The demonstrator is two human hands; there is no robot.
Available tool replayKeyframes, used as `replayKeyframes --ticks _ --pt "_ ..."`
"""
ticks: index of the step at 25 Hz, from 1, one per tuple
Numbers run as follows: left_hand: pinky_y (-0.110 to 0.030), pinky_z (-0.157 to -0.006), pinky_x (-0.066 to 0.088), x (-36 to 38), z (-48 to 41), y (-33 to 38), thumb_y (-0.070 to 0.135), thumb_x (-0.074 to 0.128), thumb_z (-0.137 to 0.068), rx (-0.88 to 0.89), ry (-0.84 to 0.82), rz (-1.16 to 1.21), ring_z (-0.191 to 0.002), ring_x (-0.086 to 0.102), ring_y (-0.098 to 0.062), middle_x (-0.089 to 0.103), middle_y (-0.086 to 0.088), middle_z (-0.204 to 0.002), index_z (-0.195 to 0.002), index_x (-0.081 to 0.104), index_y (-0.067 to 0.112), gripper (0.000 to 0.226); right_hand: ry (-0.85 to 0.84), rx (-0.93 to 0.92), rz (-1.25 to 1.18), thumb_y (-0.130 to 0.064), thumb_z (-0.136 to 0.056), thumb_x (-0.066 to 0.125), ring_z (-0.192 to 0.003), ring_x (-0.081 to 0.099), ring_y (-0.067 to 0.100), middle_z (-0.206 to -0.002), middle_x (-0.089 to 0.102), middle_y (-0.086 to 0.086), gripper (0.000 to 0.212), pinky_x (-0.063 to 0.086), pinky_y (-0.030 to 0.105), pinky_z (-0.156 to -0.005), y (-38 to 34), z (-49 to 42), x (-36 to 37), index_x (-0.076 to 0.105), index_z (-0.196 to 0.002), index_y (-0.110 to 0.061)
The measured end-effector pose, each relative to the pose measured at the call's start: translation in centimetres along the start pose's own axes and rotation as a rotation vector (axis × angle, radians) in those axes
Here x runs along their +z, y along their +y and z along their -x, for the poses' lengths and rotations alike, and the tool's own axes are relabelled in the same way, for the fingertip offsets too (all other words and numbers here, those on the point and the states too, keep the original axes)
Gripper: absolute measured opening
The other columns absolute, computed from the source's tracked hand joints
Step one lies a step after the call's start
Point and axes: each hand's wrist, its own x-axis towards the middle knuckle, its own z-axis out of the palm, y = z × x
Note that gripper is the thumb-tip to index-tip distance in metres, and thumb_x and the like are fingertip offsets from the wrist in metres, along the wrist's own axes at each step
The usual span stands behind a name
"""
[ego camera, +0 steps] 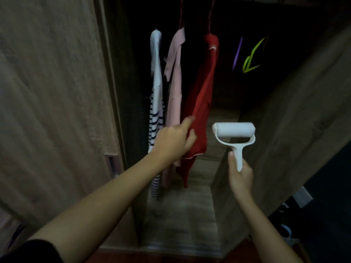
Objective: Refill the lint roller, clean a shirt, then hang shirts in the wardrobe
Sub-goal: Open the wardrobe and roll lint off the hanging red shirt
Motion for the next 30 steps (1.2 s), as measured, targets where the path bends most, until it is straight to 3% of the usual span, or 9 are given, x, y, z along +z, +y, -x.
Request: replayKeyframes --ticks 2,4,7,11,14,19,23,28,30 --pt "-0.035 -0.068 0.052 1.4 -3.1 1.8 0.042 0.051 -0.088 -0.408 -0.072 0.238 -0.08 0.066 -0.032 0.069 -0.014 -0.084 -0.129 0.048 0.013 0.05 -0.017 -0.026 0.001 -0.035 -0.092 0.052 -0.056 0.046 0.01 -0.057 0.049 -0.003 0.034 0.035 0.027 -0.055 -0.2 -2.3 -1.0 0.05 -0.061 -0.021" --pt "-0.032 -0.067 0.044 2.9 -4.2 2.6 0.039 0.057 -0.087 -0.519 -0.126 0.272 -0.085 0.064 -0.031 0.065 -0.008 -0.075 -0.094 0.061 0.013 0.027 -0.049 -0.062 -0.006 -0.035 -0.092 0.051 -0.057 0.045 0.011 -0.059 0.047 -0.002 0.031 0.034 0.026 -0.054 -0.3 -4.6 -1.7 0.05 -0.064 -0.021" --pt "-0.028 -0.059 0.035 2.8 -2.1 2.8 0.033 0.061 -0.086 -0.486 -0.064 0.27 -0.064 0.054 -0.022 0.046 0.002 -0.056 -0.063 0.054 0.017 0.029 -0.104 -0.086 -0.048 -0.042 -0.089 0.054 -0.063 0.051 0.014 -0.073 0.056 0.001 0.022 0.04 0.029 -0.057 0.4 -7.7 -2.0 0.051 -0.092 -0.021" --pt "-0.013 -0.061 0.034 -1.6 0.5 -1.2 0.033 0.06 -0.085 -0.47 0.257 0.263 -0.069 0.048 -0.007 0.053 -0.005 -0.079 -0.08 0.065 0.018 0.016 -0.29 -0.023 -0.228 -0.028 -0.09 0.047 -0.042 0.041 0.006 -0.062 0.048 0.002 0.003 0.031 0.019 -0.038 1.9 -8.6 0.7 0.046 -0.092 -0.03" --pt "-0.017 -0.056 0.033 -5.2 0.7 -4.8 0.029 0.054 -0.092 -0.559 0.358 0.137 -0.061 0.049 -0.004 0.059 -0.004 -0.07 -0.081 0.058 0.017 0.017 -0.439 -0.039 -0.344 -0.027 -0.083 0.047 -0.033 0.035 0.003 -0.059 0.048 -0.001 0.004 0.026 0.015 -0.03 2.0 -6.0 4.9 0.049 -0.086 -0.025" --pt "-0.009 -0.054 0.033 -7.8 0.4 -8.4 0.023 0.061 -0.089 -0.59 0.541 0.03 -0.059 0.047 -0.002 0.06 -0.011 -0.063 -0.073 0.059 0.012 0.019 -0.6 -0.253 -0.401 -0.035 -0.088 0.047 -0.043 0.046 0.006 -0.061 0.055 -0.008 0.01 0.038 0.021 -0.041 -4.4 -4.1 11.9 0.057 -0.09 -0.034" --pt "-0.019 -0.05 0.034 -8.4 0.0 -9.8 0.029 0.06 -0.089 -0.526 0.564 0.145 -0.052 0.04 0.0 0.051 0.003 -0.056 -0.064 0.052 0.025 0.027 -0.558 -0.395 -0.381 -0.034 -0.096 0.042 -0.042 0.046 0.004 -0.057 0.05 -0.007 0.014 0.039 0.023 -0.043 -10.9 -5.1 16.6 0.052 -0.101 -0.027" --pt "-0.027 -0.05 0.035 -8.6 0.0 -10.5 0.035 0.053 -0.09 -0.475 0.565 0.204 -0.053 0.039 -0.001 0.051 -0.004 -0.058 -0.062 0.048 0.027 0.03 -0.548 -0.389 -0.284 -0.046 -0.087 0.039 -0.07 0.055 -0.021 -0.078 0.065 -0.029 0.024 0.037 0.001 -0.062 -3.9 1.3 17.9 0.055 -0.104 -0.038" --pt "-0.025 -0.05 0.035 -8.8 0.1 -10.7 0.039 0.051 -0.089 -0.454 0.546 0.198 -0.052 0.04 -0.002 0.054 -0.005 -0.065 -0.062 0.049 0.025 0.031 -0.601 -0.372 -0.175 -0.054 -0.086 0.037 -0.08 0.058 -0.019 -0.089 0.066 -0.031 0.025 0.041 0.004 -0.069 0.0 5.5 17.2 0.052 -0.106 -0.052"
